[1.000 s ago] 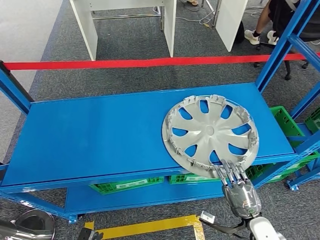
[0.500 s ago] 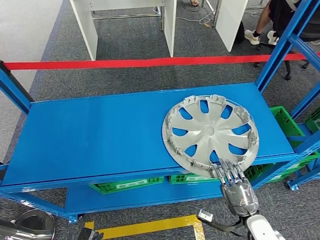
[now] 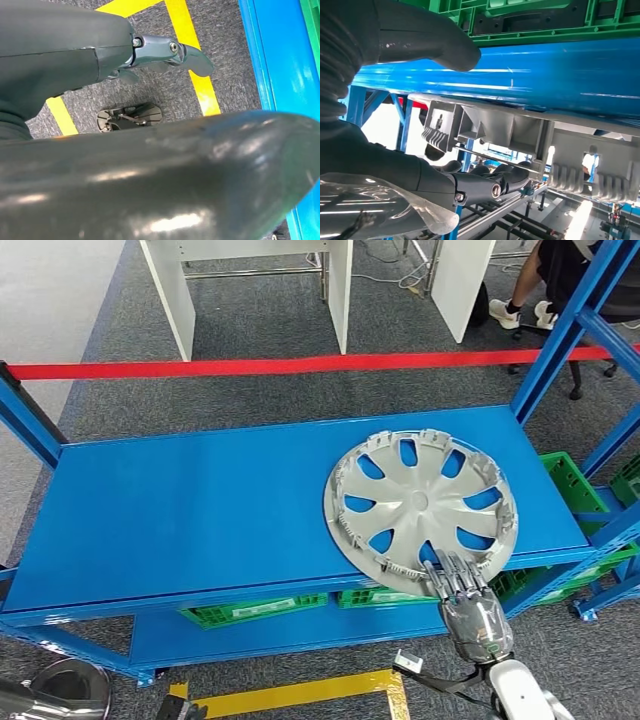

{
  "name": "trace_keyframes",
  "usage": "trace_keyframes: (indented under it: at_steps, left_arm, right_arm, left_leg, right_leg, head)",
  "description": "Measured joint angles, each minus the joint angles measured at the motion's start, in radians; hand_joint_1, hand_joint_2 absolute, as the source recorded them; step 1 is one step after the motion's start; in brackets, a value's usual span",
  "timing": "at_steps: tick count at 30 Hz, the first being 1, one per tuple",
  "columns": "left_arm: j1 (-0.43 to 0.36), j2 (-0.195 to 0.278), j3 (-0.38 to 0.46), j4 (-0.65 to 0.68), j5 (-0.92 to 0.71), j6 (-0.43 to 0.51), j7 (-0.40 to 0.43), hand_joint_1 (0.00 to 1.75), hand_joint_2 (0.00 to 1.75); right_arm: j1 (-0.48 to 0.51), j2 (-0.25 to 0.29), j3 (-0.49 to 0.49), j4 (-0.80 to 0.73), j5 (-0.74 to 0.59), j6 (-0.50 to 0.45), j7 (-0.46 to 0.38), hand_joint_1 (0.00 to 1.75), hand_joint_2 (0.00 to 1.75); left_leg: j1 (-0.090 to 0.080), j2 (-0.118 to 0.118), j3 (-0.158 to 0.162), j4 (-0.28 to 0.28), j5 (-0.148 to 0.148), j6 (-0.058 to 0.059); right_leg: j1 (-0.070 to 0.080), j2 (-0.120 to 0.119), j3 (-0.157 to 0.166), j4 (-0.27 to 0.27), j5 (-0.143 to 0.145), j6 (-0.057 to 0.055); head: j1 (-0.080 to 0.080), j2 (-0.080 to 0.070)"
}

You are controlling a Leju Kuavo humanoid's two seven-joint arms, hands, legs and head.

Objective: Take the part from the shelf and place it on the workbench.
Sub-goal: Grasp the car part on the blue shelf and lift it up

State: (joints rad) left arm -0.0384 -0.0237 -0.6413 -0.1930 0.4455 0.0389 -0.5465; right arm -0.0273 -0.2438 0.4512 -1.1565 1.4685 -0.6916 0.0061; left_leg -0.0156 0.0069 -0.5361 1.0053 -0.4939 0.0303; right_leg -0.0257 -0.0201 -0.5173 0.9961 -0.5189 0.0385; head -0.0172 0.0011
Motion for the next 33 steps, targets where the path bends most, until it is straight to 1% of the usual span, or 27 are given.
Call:
trace_keyframes:
  at_steps: [21,31,32,33]
  left_arm:
    - [0.008,0.0,0.0,0.0,-0.006,-0.007,0.001,0.0,0.0]
    - [0.009,-0.002,0.0,0.0,-0.009,-0.01,0.002,0.0,0.0]
    - [0.009,-0.002,0.0,0.0,-0.009,-0.01,0.002,0.0,0.0]
    - [0.009,-0.002,0.0,0.0,-0.009,-0.01,0.002,0.0,0.0]
  right_arm:
    - [-0.03,0.02,-0.009,0.033,0.011,0.0,0.0,0.0,1.75]
    - [-0.069,0.034,-0.009,0.062,0.019,0.0,0.014,0.0,1.75]
    - [-0.073,0.036,-0.008,0.067,0.019,0.0,0.016,0.02,1.75]
    - [-0.079,0.038,-0.008,0.073,0.019,0.0,0.018,0.19,1.75]
  left_leg:
    - [0.0,0.0,0.0,0.0,0.0,0.0]
    - [0.0,0.0,0.0,0.0,0.0,0.0]
    - [0.0,0.0,0.0,0.0,0.0,0.0]
    - [0.0,0.0,0.0,0.0,0.0,0.0]
  right_leg:
    - [0.0,0.0,0.0,0.0,0.0,0.0]
    - [0.0,0.0,0.0,0.0,0.0,0.0]
    - [0.0,0.0,0.0,0.0,0.0,0.0]
    - [0.0,0.0,0.0,0.0,0.0,0.0]
  head:
    - [0.0,0.0]
    - [0.0,0.0]
    - [0.0,0.0]
    - [0.0,0.0]
